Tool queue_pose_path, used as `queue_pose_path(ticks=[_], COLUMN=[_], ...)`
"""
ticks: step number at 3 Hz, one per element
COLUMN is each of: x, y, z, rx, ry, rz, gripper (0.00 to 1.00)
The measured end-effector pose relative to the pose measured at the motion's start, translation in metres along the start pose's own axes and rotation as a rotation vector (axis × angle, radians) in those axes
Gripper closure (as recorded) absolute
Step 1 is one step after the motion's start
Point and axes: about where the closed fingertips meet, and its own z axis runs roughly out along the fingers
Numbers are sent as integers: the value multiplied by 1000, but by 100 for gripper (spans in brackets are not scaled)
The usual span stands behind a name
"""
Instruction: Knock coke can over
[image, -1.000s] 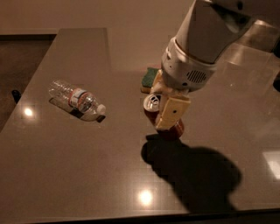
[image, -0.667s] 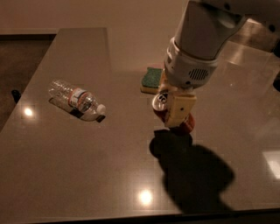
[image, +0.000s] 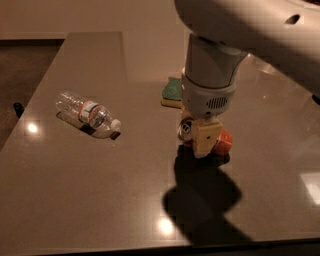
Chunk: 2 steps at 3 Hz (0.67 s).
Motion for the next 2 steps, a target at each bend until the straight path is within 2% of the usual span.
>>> queue_pose_path(ticks=[1, 2], x=[-3, -3], y=[0, 0], z=[15, 15], rx=[-19, -19], ry=[39, 39], rz=[-32, -32], gripper=[0, 0])
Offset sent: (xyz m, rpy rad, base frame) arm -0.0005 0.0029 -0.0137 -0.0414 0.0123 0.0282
